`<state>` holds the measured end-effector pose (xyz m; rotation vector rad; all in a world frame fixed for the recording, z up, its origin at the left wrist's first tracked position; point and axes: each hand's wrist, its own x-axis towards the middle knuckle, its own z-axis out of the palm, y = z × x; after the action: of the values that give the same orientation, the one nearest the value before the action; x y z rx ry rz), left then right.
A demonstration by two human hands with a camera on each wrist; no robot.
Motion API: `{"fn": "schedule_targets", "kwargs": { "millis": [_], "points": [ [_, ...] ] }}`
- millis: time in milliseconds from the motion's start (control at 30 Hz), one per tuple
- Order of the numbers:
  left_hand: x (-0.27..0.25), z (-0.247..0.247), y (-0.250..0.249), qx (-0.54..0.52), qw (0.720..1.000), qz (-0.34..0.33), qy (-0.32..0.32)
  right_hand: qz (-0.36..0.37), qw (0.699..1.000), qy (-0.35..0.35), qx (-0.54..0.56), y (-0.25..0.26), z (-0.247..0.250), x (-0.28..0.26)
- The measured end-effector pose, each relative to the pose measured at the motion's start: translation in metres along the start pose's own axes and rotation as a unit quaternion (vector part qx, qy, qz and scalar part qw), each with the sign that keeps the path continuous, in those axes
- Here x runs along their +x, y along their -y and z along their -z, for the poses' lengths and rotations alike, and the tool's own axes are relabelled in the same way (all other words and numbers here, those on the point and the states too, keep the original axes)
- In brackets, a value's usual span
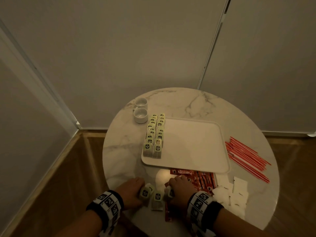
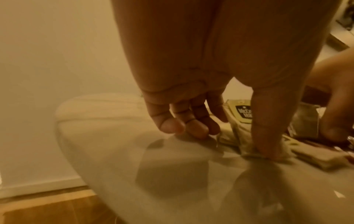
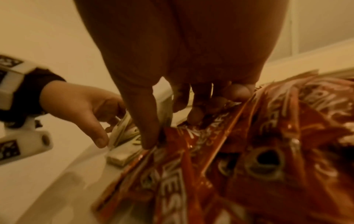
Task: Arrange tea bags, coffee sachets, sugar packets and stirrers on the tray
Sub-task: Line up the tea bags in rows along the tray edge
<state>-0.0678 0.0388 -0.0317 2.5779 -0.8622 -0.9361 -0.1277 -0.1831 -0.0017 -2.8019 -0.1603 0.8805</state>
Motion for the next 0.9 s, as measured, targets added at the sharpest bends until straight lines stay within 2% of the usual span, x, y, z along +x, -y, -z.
{"fn": "schedule_targets", "kwargs": {
  "millis": [200, 300, 400, 500, 600, 700, 900],
  "points": [
    [0.007, 0.013, 0.008, -0.107, 0.994, 0.031, -0.003, 0.005, 0.989, 0.027, 0.144, -0.008, 0.015, 0.005],
    [0.008, 0.027, 0.010, -0.239, 0.970, 0.031, -0.033, -0.004, 0.972, -0.017, 0.233, -0.012, 0.033, 0.009],
    [0.018, 0.041, 0.011, -0.330, 0.938, 0.053, -0.093, -0.045, 0.932, -0.079, 0.350, -0.014, 0.054, 0.023],
    [0.037, 0.053, 0.009, -0.327, 0.923, 0.098, -0.176, -0.094, 0.891, -0.113, 0.431, -0.010, 0.072, 0.044],
    [0.058, 0.063, 0.008, -0.319, 0.911, 0.123, -0.229, -0.133, 0.886, -0.124, 0.426, -0.005, 0.073, 0.070],
    [0.074, 0.068, 0.006, -0.295, 0.913, 0.149, -0.238, -0.154, 0.876, -0.121, 0.441, 0.004, 0.063, 0.092],
    [0.090, 0.063, 0.007, -0.261, 0.924, 0.162, -0.228, -0.157, 0.894, -0.128, 0.400, 0.013, 0.050, 0.110]
  ]
}}
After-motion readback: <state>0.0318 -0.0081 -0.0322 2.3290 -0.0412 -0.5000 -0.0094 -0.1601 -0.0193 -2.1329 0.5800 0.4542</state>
